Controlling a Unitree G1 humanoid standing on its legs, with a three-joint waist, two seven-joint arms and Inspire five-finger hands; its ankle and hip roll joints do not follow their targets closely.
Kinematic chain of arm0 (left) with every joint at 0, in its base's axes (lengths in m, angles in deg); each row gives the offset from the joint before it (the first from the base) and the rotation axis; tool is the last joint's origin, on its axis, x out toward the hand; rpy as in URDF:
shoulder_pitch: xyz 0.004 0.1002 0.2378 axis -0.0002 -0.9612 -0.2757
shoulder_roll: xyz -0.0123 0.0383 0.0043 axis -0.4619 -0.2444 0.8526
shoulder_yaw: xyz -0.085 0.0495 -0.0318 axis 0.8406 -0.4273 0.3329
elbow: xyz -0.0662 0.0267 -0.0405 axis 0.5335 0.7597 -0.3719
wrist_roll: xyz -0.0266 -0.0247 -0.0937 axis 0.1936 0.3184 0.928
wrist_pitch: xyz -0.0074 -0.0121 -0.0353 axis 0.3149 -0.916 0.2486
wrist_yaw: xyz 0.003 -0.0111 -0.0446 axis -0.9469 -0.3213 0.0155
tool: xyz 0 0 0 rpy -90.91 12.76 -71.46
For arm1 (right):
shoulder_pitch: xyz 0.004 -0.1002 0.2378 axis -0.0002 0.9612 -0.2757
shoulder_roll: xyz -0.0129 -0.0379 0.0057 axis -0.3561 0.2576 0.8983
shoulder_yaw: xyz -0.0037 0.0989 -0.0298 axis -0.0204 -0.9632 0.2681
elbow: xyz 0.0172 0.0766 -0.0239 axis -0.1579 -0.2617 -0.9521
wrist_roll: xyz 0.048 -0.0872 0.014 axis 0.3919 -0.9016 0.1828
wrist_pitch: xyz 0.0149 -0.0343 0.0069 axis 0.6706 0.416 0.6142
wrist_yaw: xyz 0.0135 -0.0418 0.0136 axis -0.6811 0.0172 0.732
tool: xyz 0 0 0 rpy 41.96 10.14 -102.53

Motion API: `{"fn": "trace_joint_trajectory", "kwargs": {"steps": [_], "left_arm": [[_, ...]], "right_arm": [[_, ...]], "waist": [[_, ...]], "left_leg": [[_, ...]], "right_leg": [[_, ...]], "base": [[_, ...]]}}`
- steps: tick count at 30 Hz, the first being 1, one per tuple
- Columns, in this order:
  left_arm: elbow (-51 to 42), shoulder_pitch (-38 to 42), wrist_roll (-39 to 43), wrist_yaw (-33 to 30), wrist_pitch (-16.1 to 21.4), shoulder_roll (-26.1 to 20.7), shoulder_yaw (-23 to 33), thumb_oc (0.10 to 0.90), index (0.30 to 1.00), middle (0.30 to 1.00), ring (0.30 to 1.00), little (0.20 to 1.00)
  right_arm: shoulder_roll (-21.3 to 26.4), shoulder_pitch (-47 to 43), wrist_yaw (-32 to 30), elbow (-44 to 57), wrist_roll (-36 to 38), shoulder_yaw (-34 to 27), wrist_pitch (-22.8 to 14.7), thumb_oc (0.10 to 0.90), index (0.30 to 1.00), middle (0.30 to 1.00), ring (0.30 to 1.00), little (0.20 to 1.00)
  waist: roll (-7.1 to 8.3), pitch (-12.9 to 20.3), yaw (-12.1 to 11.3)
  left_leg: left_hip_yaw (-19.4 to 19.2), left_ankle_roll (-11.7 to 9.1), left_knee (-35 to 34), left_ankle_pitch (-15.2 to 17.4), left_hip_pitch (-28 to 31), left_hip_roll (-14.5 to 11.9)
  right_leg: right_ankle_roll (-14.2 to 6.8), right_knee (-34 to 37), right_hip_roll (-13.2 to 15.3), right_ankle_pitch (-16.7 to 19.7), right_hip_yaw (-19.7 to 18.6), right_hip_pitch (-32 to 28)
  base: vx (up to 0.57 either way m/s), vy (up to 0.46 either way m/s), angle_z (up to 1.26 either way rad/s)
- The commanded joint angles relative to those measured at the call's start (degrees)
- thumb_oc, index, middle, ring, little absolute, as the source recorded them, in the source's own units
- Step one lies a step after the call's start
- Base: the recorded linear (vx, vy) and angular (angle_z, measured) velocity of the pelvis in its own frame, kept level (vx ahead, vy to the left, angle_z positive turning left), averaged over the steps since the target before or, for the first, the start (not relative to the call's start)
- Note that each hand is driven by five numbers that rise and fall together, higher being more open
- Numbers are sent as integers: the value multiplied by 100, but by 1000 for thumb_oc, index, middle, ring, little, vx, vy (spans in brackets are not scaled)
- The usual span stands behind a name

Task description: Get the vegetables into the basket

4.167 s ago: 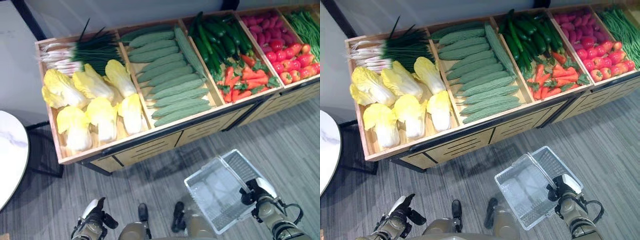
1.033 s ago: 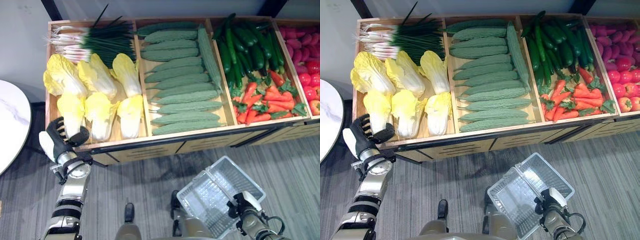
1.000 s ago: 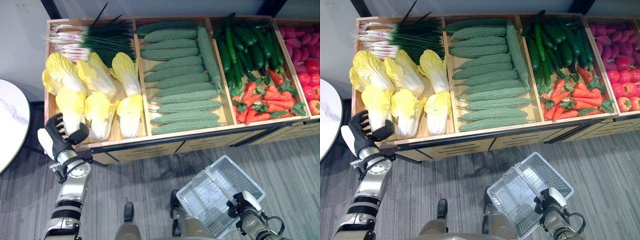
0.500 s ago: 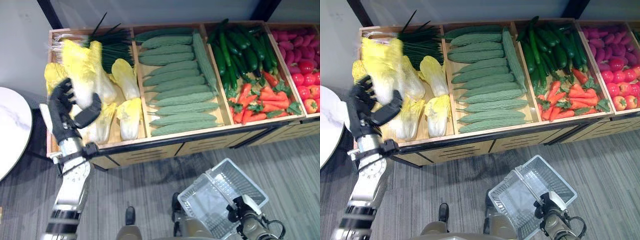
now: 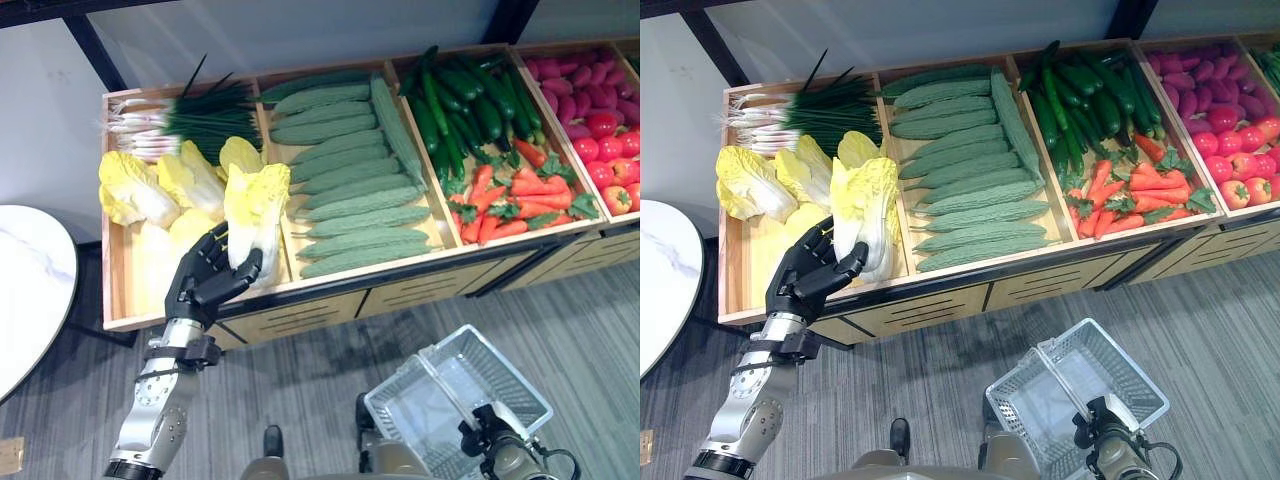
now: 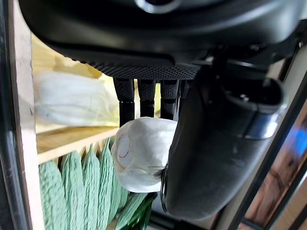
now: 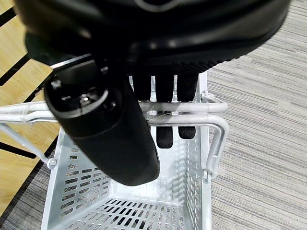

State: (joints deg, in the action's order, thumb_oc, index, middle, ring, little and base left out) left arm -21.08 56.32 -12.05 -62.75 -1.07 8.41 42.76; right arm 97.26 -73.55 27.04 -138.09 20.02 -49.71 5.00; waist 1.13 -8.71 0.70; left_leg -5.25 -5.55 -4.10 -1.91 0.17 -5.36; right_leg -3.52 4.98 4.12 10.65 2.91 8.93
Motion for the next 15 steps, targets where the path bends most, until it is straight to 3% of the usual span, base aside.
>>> {"fn": "trace_joint_trajectory", "kwargs": {"steps": [1, 4, 7, 9, 15], "left_arm": [[-563, 445, 163, 322, 548, -438, 160, 400, 300, 300, 300, 300], [-585, 526, 154, 371, 525, -481, 39, 400, 300, 300, 300, 300], [-625, 709, 58, 399, 572, -590, -166, 400, 300, 300, 300, 300], [-649, 779, 62, 404, 585, -665, -217, 400, 300, 300, 300, 300], [-655, 783, 40, 456, 498, -690, -224, 400, 300, 300, 300, 300]], "right_arm": [[180, 67, -76, -15, 313, -40, -114, 400, 300, 300, 300, 300], [183, 81, -80, -70, 391, -133, -92, 400, 300, 300, 300, 300], [178, 79, -95, 18, 530, -223, -82, 400, 300, 300, 300, 300], [141, 59, -116, 77, 585, -226, -71, 400, 300, 300, 300, 300], [73, 99, -157, -18, 622, -265, -84, 400, 300, 300, 300, 300]], "waist": [[515, 133, -2], [512, 114, 16], [583, 34, 174], [574, -35, 173], [419, -53, -14]], "left_leg": [[142, 266, 695, 465, -525, 241], [130, 319, 727, 505, -544, 321], [-60, 427, 711, 549, -532, 499], [-293, 473, 797, 584, -542, 441], [-851, 526, 680, 364, -635, 210]], "right_leg": [[-802, -140, 847, -161, -82, -137], [-855, -233, 937, -77, -113, -87], [-1035, -349, 1101, 552, -351, 173], [-1023, -412, 1102, 633, -311, 305], [-761, -1415, 1146, -181, 849, 87]], "base": [[-37, 128, -2], [-13, 133, -6], [-64, 156, -15], [-140, 106, -68], [-161, 101, -95]]}}
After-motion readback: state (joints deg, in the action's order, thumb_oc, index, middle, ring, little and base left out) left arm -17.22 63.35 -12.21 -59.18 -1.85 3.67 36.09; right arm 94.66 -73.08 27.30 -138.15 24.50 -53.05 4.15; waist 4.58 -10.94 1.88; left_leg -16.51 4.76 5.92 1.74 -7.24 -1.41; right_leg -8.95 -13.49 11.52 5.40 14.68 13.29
